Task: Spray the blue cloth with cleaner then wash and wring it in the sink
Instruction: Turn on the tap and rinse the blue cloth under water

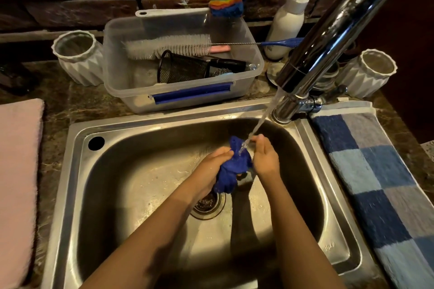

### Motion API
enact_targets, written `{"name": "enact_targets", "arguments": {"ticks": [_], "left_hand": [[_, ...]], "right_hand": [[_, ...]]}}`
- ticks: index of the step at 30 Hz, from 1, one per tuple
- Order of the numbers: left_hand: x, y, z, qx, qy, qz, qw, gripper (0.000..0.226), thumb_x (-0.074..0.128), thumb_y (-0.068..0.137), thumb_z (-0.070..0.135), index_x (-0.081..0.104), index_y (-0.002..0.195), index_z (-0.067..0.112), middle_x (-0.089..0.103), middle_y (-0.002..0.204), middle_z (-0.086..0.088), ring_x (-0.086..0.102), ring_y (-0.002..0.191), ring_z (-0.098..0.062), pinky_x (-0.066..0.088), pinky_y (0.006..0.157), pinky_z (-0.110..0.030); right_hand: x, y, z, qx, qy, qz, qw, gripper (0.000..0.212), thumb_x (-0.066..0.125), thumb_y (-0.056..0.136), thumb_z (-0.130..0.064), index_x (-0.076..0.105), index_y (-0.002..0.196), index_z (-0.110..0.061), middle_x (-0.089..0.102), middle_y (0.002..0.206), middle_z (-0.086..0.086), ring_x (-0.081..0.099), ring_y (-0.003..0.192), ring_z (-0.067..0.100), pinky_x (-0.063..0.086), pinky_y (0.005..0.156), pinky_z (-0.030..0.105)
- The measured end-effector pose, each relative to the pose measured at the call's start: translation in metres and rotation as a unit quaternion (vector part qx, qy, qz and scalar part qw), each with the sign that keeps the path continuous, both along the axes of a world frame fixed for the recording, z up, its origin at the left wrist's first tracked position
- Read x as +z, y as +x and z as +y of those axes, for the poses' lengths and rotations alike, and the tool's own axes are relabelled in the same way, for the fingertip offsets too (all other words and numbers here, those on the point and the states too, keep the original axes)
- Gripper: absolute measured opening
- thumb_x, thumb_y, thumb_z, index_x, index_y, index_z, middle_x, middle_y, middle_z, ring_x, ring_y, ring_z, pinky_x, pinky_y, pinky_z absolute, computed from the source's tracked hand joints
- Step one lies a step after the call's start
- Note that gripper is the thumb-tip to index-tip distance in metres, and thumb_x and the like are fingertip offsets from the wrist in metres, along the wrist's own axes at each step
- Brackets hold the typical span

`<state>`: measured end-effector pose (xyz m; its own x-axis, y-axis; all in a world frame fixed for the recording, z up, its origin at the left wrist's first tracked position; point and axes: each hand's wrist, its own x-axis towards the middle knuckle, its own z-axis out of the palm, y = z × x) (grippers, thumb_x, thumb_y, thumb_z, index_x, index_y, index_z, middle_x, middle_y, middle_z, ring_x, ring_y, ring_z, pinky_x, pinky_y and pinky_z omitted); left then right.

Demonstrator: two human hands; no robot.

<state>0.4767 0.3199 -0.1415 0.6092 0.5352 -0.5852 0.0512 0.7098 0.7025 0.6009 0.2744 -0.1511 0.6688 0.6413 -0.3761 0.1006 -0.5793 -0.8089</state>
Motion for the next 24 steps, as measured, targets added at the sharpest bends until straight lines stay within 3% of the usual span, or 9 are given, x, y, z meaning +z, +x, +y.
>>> {"name": "enact_targets", "arguments": {"ticks": [3,6,9,12,15,17,20,24], "left_hand": [[0.005,0.0,0.005,0.003,-0.04,-0.056,0.998,0.019,0.044,0.094,0.015,0.062,0.101,0.015,0.064,0.102,-0.009,0.061,0.093,-0.018,0.046,0.087,-0.03],[0.008,-0.008,0.01,-0.044,-0.05,-0.054,0.996,0.022,0.046,0.094,0.02,0.062,0.109,0.017,0.065,0.108,-0.008,0.062,0.098,-0.018,0.05,0.084,-0.028],[0.009,-0.022,0.02,-0.097,-0.001,0.017,0.995,0.028,0.052,0.091,0.014,0.06,0.117,0.024,0.063,0.112,-0.004,0.064,0.097,-0.016,0.056,0.077,-0.023],[0.008,-0.027,0.029,-0.075,-0.049,0.008,0.996,0.033,0.062,0.082,0.011,0.062,0.114,0.02,0.063,0.122,-0.013,0.065,0.102,-0.023,0.057,0.08,-0.027],[0.002,-0.028,0.025,-0.064,-0.132,-0.034,0.989,0.038,0.061,0.078,0.029,0.062,0.113,0.014,0.065,0.119,-0.015,0.066,0.101,-0.024,0.054,0.085,-0.034],[-0.001,-0.026,0.019,-0.06,-0.177,-0.084,0.979,0.041,0.057,0.08,0.039,0.062,0.113,0.015,0.068,0.11,-0.013,0.069,0.086,-0.023,0.057,0.072,-0.033],[-0.002,-0.014,0.019,0.027,-0.191,-0.066,0.979,0.039,0.066,0.074,0.044,0.063,0.1,0.014,0.066,0.092,-0.011,0.062,0.056,-0.016,0.048,0.041,-0.023],[-0.001,0.016,0.011,0.122,-0.172,0.043,0.977,0.038,0.071,0.077,0.038,0.063,0.098,0.008,0.069,0.082,-0.008,0.067,0.071,-0.02,0.053,0.056,-0.031]], "right_hand": [[0.01,-0.006,-0.011,0.138,0.059,0.161,0.975,0.032,0.042,0.095,-0.034,0.053,0.122,-0.02,0.062,0.111,0.001,0.06,0.105,0.016,0.051,0.091,0.032],[0.013,-0.002,-0.014,0.153,0.095,0.155,0.971,0.018,0.054,0.09,-0.024,0.058,0.107,-0.024,0.065,0.096,-0.007,0.064,0.092,0.012,0.053,0.074,0.019],[0.01,0.005,-0.014,0.096,0.105,0.119,0.983,0.012,0.056,0.089,-0.018,0.057,0.095,-0.028,0.064,0.096,0.0,0.063,0.095,0.022,0.053,0.078,0.028],[0.009,0.001,-0.015,0.065,0.108,0.164,0.978,0.019,0.05,0.093,-0.018,0.051,0.11,-0.027,0.058,0.113,0.006,0.062,0.101,0.027,0.054,0.085,0.041],[0.013,-0.006,-0.016,0.025,0.128,0.208,0.969,0.023,0.039,0.098,-0.02,0.046,0.114,-0.034,0.053,0.111,-0.002,0.061,0.093,0.021,0.053,0.085,0.045],[0.016,-0.006,-0.017,0.007,0.126,0.17,0.977,0.016,0.037,0.098,-0.022,0.047,0.108,-0.031,0.056,0.109,0.005,0.06,0.089,0.019,0.053,0.081,0.041],[0.022,-0.011,-0.022,0.054,0.103,0.004,0.993,0.005,0.046,0.095,-0.024,0.046,0.099,-0.023,0.058,0.093,0.009,0.057,0.074,0.017,0.047,0.065,0.024],[0.029,-0.048,-0.022,0.124,0.063,-0.094,0.986,0.027,0.057,0.085,-0.04,0.051,0.102,-0.02,0.054,0.093,0.001,0.056,0.082,0.016,0.046,0.068,0.026]]}}
